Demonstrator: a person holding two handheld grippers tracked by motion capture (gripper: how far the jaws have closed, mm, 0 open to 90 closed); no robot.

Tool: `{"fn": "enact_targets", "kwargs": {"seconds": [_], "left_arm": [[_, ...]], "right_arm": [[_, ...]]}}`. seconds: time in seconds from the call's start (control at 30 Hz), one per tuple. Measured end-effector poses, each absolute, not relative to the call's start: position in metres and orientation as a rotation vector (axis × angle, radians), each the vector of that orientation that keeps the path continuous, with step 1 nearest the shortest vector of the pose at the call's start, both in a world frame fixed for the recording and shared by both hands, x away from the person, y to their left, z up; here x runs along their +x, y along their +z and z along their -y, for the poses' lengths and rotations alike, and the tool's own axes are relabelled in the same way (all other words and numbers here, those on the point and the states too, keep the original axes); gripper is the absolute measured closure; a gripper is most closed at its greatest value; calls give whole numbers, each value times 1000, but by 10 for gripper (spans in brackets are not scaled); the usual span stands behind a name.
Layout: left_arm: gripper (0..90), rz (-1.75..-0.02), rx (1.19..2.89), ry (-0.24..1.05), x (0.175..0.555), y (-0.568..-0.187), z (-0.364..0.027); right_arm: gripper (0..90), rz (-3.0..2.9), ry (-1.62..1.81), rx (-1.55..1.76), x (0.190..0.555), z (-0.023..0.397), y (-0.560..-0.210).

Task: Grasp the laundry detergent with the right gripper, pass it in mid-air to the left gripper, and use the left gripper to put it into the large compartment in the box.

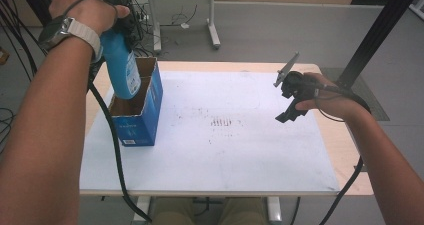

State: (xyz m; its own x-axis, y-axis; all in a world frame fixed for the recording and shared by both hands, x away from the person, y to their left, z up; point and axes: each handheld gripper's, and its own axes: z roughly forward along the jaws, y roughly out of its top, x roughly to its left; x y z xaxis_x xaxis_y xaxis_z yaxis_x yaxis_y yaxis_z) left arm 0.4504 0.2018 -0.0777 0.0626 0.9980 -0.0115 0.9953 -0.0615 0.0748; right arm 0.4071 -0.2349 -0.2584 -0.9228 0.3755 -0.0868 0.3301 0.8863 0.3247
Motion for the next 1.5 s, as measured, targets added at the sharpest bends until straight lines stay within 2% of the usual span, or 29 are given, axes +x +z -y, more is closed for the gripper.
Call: {"fn": "enact_targets", "kwargs": {"seconds": [1.5], "left_arm": [[386,-2112,2233,63,468,-140,-220]], "right_arm": [[87,-2914,450,584,410,235,-266]]}}
